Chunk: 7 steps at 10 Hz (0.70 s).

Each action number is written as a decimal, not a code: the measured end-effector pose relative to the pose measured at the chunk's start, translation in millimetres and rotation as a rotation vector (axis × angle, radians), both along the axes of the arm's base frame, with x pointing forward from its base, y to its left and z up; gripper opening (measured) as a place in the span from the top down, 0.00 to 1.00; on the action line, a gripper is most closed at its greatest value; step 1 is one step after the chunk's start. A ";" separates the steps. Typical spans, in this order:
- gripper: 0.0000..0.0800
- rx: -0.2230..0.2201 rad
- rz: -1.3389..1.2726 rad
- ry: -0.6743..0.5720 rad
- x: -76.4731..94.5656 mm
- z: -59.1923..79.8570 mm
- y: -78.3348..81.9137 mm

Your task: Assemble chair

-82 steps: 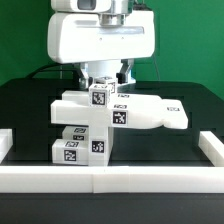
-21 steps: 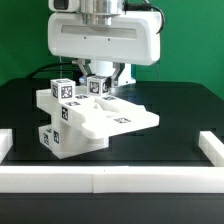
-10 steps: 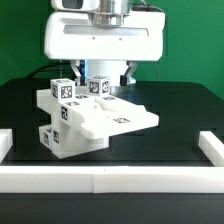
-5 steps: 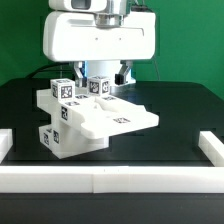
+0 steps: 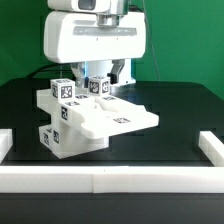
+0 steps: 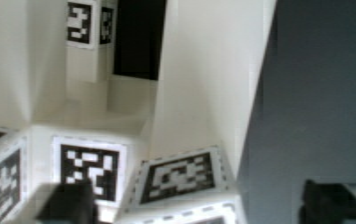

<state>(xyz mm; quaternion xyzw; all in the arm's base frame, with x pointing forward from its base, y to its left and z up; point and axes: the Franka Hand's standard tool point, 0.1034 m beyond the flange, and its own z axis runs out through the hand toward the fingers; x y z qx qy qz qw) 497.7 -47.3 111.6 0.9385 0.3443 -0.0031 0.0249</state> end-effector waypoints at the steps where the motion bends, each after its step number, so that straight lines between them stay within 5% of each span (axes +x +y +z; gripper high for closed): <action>1: 0.53 0.000 -0.001 0.000 0.0 0.0 -0.2; 2: 0.64 0.000 -0.001 0.000 0.0 0.1 -0.4; 7: 0.64 0.003 -0.200 -0.010 0.0 0.1 -0.3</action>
Offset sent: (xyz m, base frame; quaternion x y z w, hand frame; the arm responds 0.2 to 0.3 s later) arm 0.0000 0.0000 0.0000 0.0000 0.0000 0.0650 0.9979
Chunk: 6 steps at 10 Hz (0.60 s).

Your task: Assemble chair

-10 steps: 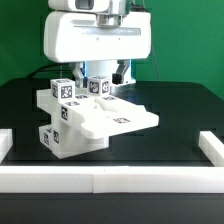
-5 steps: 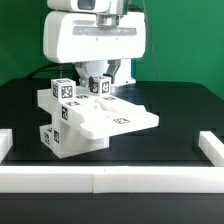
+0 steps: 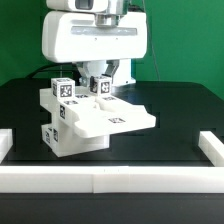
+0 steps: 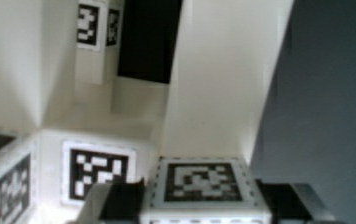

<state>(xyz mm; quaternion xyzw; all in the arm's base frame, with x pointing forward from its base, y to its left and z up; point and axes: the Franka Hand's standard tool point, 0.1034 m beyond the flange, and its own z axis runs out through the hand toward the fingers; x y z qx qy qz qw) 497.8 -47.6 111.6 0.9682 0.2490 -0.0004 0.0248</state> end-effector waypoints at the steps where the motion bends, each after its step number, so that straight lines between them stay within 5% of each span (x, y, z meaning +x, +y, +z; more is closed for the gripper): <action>1: 0.64 0.001 -0.071 -0.003 0.0 0.0 0.0; 6: 0.64 0.006 -0.466 -0.023 0.2 0.1 0.3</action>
Offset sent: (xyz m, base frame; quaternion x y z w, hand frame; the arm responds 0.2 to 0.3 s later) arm 0.0000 0.0000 0.0000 0.0000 0.0000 0.1296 0.9916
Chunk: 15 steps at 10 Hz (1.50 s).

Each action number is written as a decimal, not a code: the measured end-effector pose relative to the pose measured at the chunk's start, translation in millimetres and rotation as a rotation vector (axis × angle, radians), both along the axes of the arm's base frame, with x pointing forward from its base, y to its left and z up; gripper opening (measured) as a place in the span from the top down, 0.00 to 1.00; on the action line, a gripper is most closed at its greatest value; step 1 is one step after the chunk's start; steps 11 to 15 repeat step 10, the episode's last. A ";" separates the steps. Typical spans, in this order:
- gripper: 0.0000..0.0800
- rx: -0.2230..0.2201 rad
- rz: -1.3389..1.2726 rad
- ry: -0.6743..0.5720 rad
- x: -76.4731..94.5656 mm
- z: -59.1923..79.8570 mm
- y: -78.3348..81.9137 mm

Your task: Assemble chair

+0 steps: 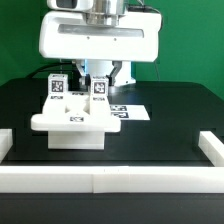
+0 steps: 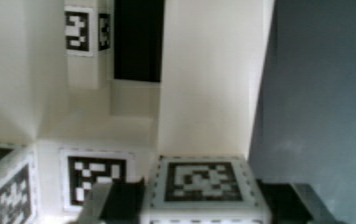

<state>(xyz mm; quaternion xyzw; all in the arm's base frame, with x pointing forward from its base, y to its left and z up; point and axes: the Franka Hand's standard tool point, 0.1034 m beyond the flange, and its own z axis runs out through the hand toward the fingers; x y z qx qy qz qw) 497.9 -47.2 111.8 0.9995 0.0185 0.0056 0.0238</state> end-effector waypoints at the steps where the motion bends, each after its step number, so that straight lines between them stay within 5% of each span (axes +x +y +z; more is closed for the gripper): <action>1: 0.64 0.000 -0.041 -0.002 0.0 0.0 0.0; 3: 0.64 0.000 -0.041 -0.002 -0.1 -0.2 -0.1; 4: 0.39 0.000 -0.041 -0.002 -0.1 -0.2 -0.1; 5: 0.39 0.000 -0.041 -0.002 -0.1 -0.2 -0.1; 6: 0.23 0.000 -0.041 -0.002 -0.1 -0.2 -0.1; 15: 0.19 0.000 -0.041 -0.002 -0.1 -0.2 -0.1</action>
Offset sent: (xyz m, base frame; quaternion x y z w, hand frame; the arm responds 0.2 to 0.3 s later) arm 0.0000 0.0000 0.0000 0.0000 0.0000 0.0000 1.0000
